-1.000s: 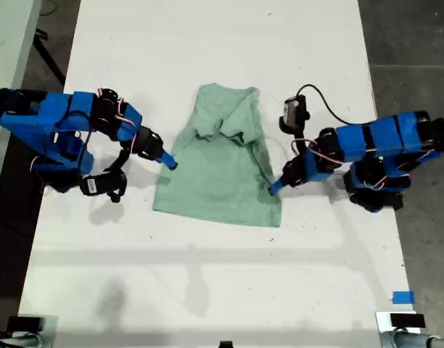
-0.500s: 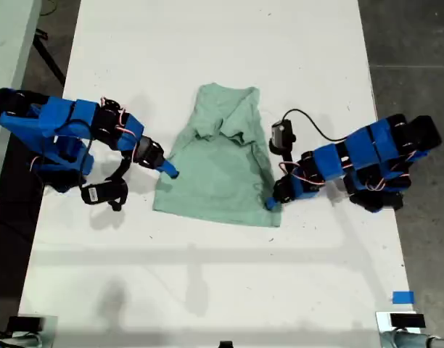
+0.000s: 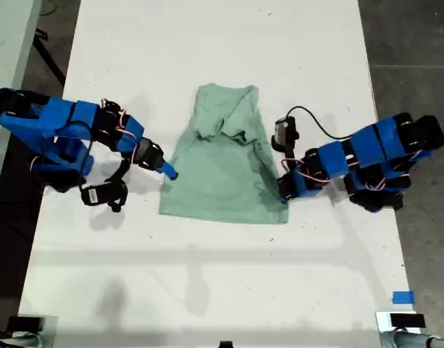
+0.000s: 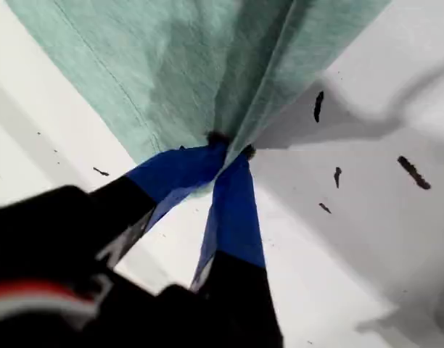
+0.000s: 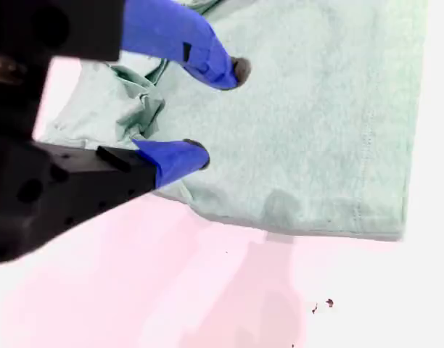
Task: Fold t-shirt
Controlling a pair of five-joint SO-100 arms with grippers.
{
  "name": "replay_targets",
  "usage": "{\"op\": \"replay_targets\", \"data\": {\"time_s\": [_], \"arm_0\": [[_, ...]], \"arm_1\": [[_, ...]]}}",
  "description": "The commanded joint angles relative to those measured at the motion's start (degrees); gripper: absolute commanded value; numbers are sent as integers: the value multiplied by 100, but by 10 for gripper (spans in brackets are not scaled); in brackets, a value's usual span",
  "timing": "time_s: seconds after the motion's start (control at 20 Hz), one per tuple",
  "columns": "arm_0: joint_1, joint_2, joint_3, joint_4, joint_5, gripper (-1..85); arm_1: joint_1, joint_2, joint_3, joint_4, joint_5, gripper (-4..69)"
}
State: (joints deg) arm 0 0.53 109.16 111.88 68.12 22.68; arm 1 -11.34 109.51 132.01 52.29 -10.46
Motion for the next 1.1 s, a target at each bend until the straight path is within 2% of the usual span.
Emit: {"op": "replay_targets", "data": {"time_s": [0.0,0.2,0.5,0.75,0.8,0.85,0.95,1.05], "arm_0": [[44,105,-26,-158,-53,178],[70,97,-26,-220,-62,177],[79,53,-26,-246,-62,177],[123,44,-18,-220,-105,178],[132,44,0,-211,-132,185],[141,44,18,-211,-167,195],[158,44,62,-202,-229,210],[167,44,132,-176,-352,225]], "arm_1": [[88,466,-738,475,-158,4],[308,97,-1951,756,-387,4],[483,-2654,-5019,791,-642,4],[510,-4184,-6021,650,-299,13],[501,-4166,-6135,773,-290,169],[466,-4148,-6548,1134,-413,287],[466,-4087,-7611,2232,-536,268],[483,-3876,-8051,2892,-624,257]]}}
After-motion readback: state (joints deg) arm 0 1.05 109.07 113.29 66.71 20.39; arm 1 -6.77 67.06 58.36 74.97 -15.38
